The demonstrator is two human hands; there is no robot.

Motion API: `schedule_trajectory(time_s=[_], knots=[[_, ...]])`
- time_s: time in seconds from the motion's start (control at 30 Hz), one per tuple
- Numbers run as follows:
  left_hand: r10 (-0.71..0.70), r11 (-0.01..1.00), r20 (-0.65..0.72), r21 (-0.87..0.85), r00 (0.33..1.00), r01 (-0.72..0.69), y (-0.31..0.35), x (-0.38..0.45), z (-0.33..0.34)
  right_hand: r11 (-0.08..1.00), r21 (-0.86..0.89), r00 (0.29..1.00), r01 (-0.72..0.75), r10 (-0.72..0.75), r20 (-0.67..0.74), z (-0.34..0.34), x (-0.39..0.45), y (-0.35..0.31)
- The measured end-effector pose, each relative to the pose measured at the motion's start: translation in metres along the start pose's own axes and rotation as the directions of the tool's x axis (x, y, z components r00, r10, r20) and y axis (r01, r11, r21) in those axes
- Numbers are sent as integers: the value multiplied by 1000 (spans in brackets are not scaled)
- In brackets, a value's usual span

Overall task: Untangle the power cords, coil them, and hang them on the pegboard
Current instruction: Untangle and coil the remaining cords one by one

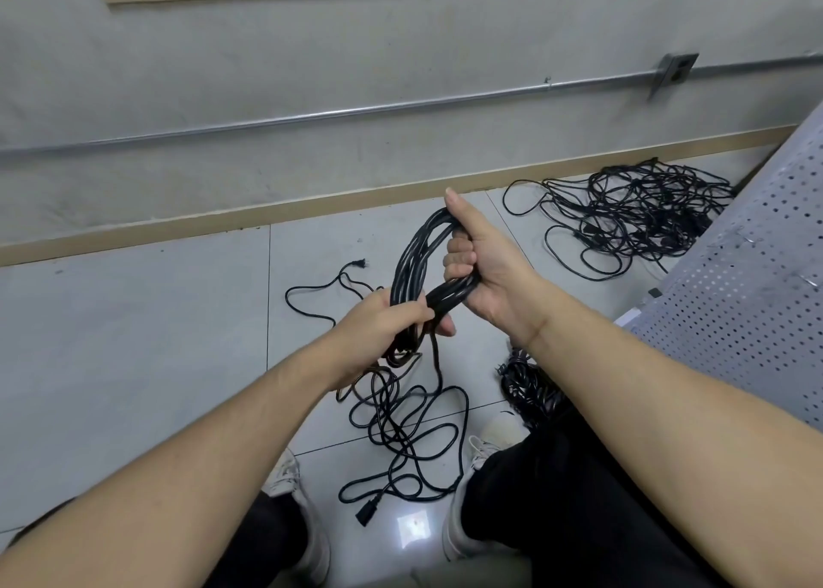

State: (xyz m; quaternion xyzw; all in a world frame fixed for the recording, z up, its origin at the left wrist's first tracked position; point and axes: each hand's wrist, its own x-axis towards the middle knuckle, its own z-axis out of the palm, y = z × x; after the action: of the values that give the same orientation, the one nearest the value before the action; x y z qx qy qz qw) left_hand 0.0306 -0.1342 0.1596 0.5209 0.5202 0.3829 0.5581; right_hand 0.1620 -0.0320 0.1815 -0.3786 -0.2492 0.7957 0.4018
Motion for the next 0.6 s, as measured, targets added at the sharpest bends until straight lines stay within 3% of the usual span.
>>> schedule_trajectory(time_s=[0.17,0.3,0.37,0.5,0.6], knots=[[-76,929,125,-352,989,115,1,2,8,990,-134,999,36,-38,-13,-3,1,-2],[-61,874,192,-463,979,146,4,0,6,963,-264,997,61,-72,-30,-1,2,-1],[-66,874,158,-467,985,134,2,-1,4,933,-358,998,40,-52,-24,-3,4,2],[-55,868,-32,-495,998,32,0,2,-1,902,-425,985,-79,135,104,-14,11,12],[-42,841,-186,-537,982,-66,4,7,-12,748,-658,922,-90,312,229,-21,14,22]])
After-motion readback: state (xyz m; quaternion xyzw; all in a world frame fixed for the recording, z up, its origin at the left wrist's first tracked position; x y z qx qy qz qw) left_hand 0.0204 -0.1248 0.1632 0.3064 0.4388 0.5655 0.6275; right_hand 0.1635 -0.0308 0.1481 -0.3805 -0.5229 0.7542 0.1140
